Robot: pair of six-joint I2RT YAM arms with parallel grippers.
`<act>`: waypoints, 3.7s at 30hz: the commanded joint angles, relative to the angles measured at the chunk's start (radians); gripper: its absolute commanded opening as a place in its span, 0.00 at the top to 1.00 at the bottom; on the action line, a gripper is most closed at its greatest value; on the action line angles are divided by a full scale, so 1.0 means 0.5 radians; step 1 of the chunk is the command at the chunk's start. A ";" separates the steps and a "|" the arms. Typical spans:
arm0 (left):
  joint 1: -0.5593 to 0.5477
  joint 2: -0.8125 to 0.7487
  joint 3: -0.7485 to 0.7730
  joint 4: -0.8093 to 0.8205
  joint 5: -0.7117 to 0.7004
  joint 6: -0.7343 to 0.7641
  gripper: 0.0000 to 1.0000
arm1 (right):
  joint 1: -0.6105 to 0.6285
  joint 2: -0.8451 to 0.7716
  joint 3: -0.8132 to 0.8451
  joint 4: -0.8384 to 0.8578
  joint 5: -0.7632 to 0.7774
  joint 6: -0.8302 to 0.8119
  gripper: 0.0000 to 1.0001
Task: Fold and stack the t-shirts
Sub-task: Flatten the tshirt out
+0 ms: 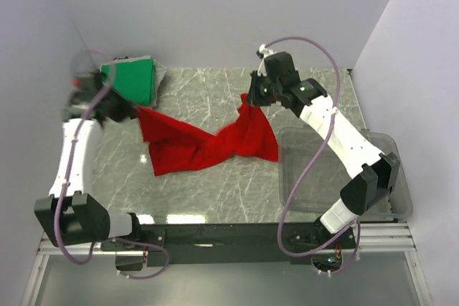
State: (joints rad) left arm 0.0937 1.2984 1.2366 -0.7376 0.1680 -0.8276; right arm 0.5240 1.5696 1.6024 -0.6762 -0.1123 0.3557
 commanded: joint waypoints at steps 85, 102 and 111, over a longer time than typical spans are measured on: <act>0.343 -1.026 -0.274 -0.501 -0.198 0.173 1.00 | -0.026 1.561 0.768 0.122 0.436 -0.129 1.00; 0.359 -0.042 1.519 -0.363 -0.355 0.290 1.00 | -0.131 0.439 1.158 -0.102 0.556 -0.251 1.00; 0.368 -0.209 1.728 0.183 -0.324 0.287 1.00 | -0.091 -0.395 0.751 0.266 0.581 -0.331 1.00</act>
State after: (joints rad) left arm 0.2714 1.2984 2.1330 -0.8429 0.0044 -0.6971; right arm 0.4648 1.4818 2.0663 -0.6331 0.1532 0.2279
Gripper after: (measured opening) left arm 0.015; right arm 0.011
